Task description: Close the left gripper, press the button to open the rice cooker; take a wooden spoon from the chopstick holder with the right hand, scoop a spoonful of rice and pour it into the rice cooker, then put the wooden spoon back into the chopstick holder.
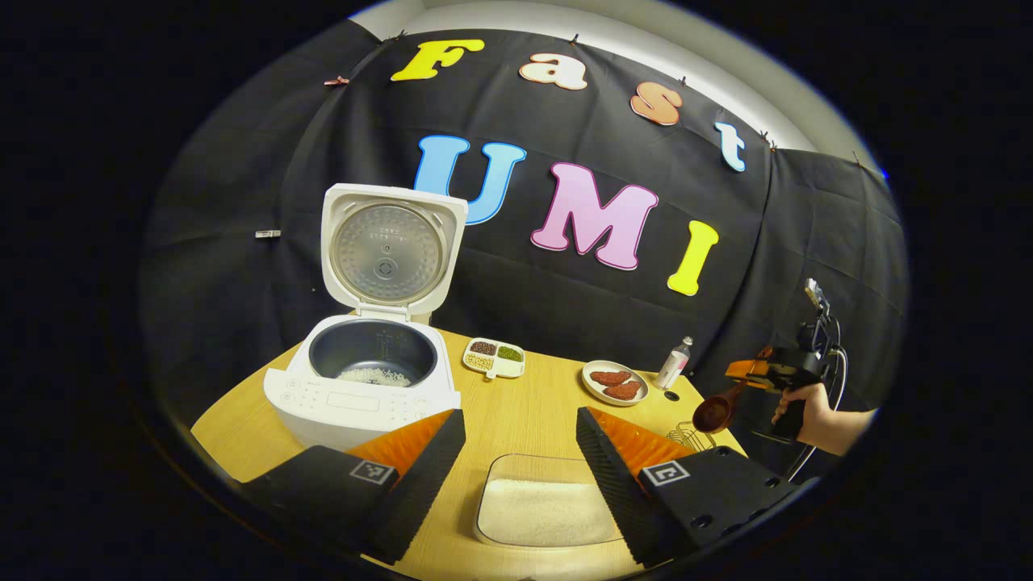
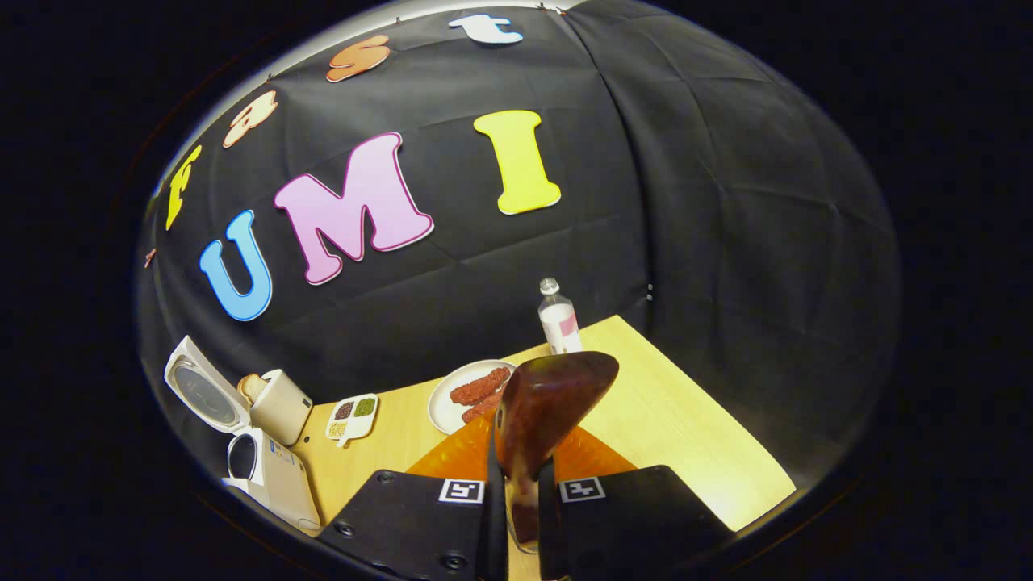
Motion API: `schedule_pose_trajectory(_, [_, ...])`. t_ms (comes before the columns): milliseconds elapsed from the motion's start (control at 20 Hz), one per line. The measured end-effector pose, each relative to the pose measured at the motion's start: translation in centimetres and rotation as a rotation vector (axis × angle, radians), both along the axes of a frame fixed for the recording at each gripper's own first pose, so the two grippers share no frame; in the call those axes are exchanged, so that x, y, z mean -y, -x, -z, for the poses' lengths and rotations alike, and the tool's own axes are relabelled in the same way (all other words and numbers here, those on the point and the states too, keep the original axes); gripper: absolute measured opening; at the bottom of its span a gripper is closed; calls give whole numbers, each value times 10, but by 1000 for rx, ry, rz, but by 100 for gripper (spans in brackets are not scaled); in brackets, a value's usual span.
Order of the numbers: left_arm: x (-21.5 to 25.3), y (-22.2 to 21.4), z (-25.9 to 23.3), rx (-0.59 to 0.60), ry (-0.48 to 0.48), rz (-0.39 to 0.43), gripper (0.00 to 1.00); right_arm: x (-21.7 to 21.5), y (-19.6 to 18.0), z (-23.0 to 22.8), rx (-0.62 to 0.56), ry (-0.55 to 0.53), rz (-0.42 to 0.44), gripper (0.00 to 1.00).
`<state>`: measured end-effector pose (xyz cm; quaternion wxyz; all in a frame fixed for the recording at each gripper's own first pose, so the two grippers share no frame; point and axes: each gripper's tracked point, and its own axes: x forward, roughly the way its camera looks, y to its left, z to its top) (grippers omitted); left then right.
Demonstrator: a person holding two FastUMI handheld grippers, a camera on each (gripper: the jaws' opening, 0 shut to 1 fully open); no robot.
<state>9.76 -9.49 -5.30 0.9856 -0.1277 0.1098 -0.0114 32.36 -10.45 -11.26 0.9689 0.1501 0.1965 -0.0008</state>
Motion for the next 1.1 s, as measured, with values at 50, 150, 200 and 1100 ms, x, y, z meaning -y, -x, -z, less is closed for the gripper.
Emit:
schedule_pose_trajectory(50, [0,1,-1,-3,3,-10,96,0,-1,10,-19,-12,0,19])
schedule_pose_trajectory(150, [-1,4,-1,-11,1,-30,96,3,1,33,-56,-13,3,19])
schedule_pose_trajectory(200, [-2,7,0,-15,-5,-40,96,6,2,43,-74,-10,6,19])
schedule_pose_trajectory(1100, [-44,32,-21,20,-101,-47,95,33,56,58,-125,25,143,99])
